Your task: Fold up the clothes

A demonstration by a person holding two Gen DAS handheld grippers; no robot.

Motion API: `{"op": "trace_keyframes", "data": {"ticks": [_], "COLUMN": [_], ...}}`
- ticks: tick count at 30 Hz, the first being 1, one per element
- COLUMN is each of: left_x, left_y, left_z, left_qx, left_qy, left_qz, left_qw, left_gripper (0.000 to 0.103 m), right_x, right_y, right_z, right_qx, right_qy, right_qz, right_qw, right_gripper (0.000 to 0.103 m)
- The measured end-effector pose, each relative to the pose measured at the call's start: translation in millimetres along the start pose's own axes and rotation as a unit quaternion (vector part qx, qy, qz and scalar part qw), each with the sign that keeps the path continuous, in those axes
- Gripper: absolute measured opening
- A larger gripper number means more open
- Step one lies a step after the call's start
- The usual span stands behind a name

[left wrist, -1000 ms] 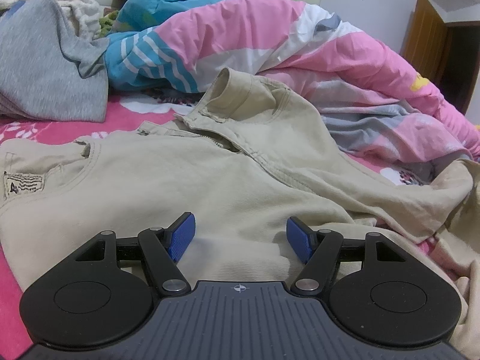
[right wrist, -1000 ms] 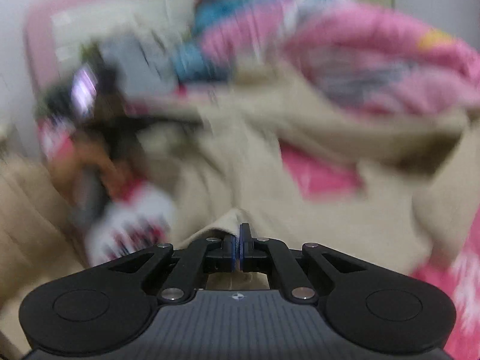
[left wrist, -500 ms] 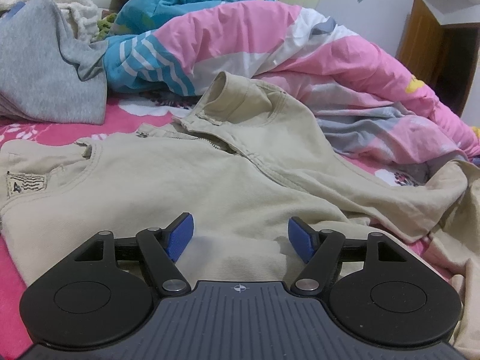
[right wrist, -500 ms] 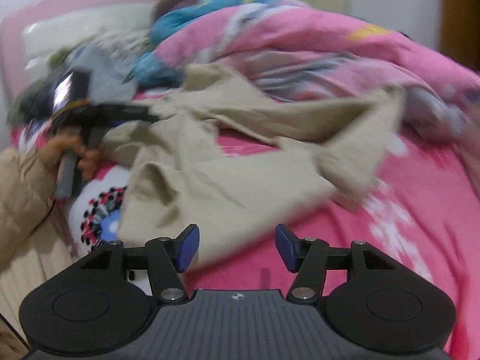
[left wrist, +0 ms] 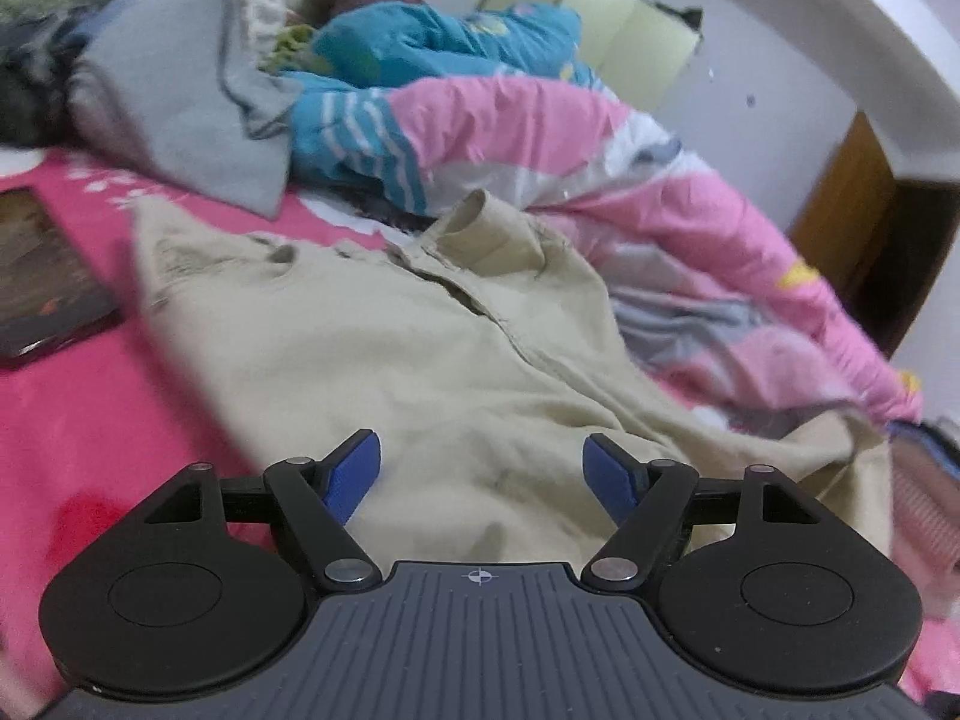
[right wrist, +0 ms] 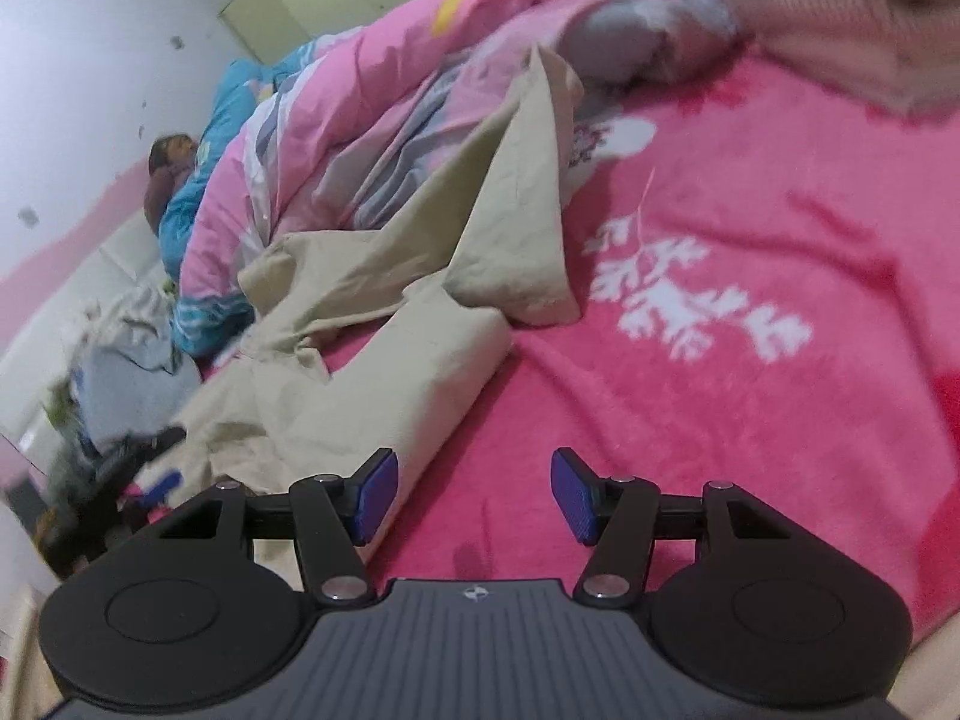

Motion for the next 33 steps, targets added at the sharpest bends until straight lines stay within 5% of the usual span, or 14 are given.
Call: {"op": "trace_keyframes", "data": {"ticks": [5,10,15,24,26,31,33], "left_x": [-26,-54,-65,-72,-73,-73,-74], "left_y": [-19,-15,-16,-12,-7,5,8], "left_z": [6,1,-3,-2,1,5,6], "left_qx": [0.030,0.019,0.026,0.026,0.023,0.018,0.012], "left_qy": [-0.024,-0.073,-0.104,-0.115,-0.120,-0.110,-0.102], "left_qz": [0.047,0.069,0.061,0.055,0.054,0.076,0.090], "left_qw": [0.9982,0.9948,0.9924,0.9915,0.9910,0.9908,0.9906], "left_gripper": [0.075,0.075,0.075,0.076,0.076,0.067,0.058], "right_x": [-3,-43,-99,-154,-151,-129,-128], "right_y": [6,-4,-3,30,39,60,58], "right_z": [-9,-23,-52,-124,-134,-142,-140], "right_qx": [-0.015,0.017,0.031,0.011,0.008,0.005,0.013], "right_qy": [0.018,-0.110,-0.271,-0.441,-0.469,-0.489,-0.494], "right_qz": [0.019,0.035,0.058,0.075,0.051,-0.006,-0.016], "right_qw": [1.000,0.993,0.960,0.894,0.882,0.872,0.869], "right_gripper": [0.059,0.059,0.059,0.059,0.059,0.058,0.038]}}
Point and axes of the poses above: each gripper's, at about its wrist camera, not at the fingertips, and y roughly the way its jaws point, x to its right, z to its top, the point moved 10 cm from there along y, roughly the way its jaws point, and after that the axes turned 10 degrees about y, right-handed, at the moved point
